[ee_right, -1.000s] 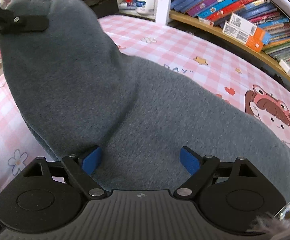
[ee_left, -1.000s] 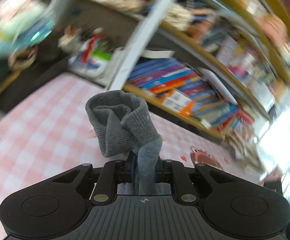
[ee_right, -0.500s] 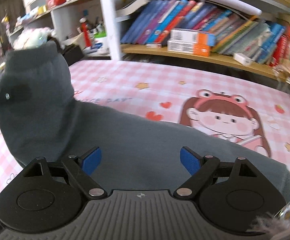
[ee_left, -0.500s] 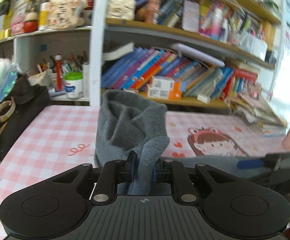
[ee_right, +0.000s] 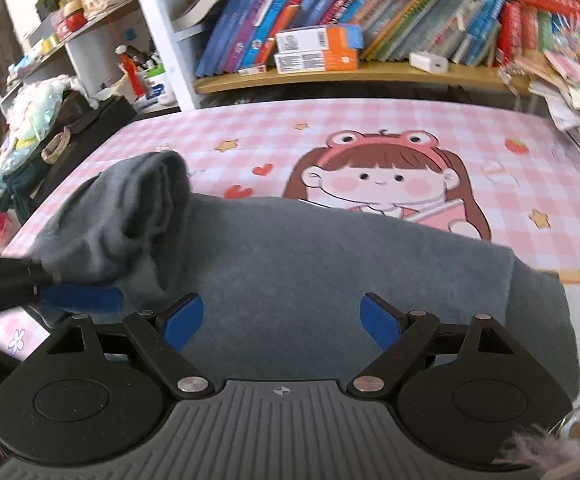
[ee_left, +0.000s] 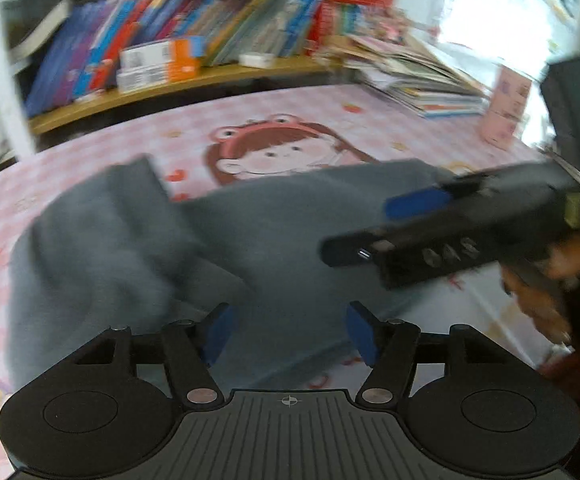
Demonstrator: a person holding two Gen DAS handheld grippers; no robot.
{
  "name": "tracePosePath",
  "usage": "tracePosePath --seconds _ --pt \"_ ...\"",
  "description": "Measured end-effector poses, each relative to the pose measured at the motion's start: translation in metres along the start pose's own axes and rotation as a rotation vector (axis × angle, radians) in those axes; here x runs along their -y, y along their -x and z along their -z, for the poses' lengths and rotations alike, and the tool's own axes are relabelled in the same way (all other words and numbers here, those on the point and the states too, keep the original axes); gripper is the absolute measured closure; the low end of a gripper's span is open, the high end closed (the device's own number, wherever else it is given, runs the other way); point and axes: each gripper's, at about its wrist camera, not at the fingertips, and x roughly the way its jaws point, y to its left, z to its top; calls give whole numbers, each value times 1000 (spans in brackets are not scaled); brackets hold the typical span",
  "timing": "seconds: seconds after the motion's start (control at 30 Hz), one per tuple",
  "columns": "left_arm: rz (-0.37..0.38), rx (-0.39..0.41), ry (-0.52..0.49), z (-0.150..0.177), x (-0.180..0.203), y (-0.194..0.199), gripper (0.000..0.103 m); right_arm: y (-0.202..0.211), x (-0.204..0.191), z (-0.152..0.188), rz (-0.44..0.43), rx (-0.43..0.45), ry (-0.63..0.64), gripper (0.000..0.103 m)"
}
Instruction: Fold clothes
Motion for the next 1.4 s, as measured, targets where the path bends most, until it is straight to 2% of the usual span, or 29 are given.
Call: tracePosePath --seconds 0.07,0.17,0.3,0.47,0.6,0.8,1.03,1.07,1.13,1.17,1.27,1.33,1.4 --pt "-5 61 16 0 -1 11 39 2 8 1 -5 2 -39 18" --pt "-40 181 92 -2 -12 34 39 3 17 -2 -25 3 -106 18" --pt "-154 317 262 -1 -44 62 34 1 20 -10 -96 9 -203 18" --pt "-232 349 508 19 -88 77 36 -5 8 -21 -195 15 -239 18" --pt "-241 294 607 34 -112 77 36 -17 -2 -27 -299 2 -293 18" --pt "-236 268 568 37 -131 82 36 -46 -11 -32 -396 -64 -471 17" --pt "-153 228 502 35 -150 76 37 -83 -22 -24 -427 -141 -663 18" --pt "-137 218 487 33 -152 75 38 -88 -24 -23 -426 -156 -682 23" --pt "-111 197 448 29 -154 70 40 -93 -29 -20 -432 -176 -691 52" --pt "-102 201 429 28 -153 70 40 -91 -32 -21 -445 -171 -683 75" --pt "-78 229 376 22 -151 71 40 -70 -37 -28 -507 -105 -630 82" --pt "-50 237 335 19 -148 69 40 -45 -35 -32 -567 -45 -594 82" --pt "-18 205 303 18 -145 62 40 -30 -27 -28 -519 -36 -578 82"
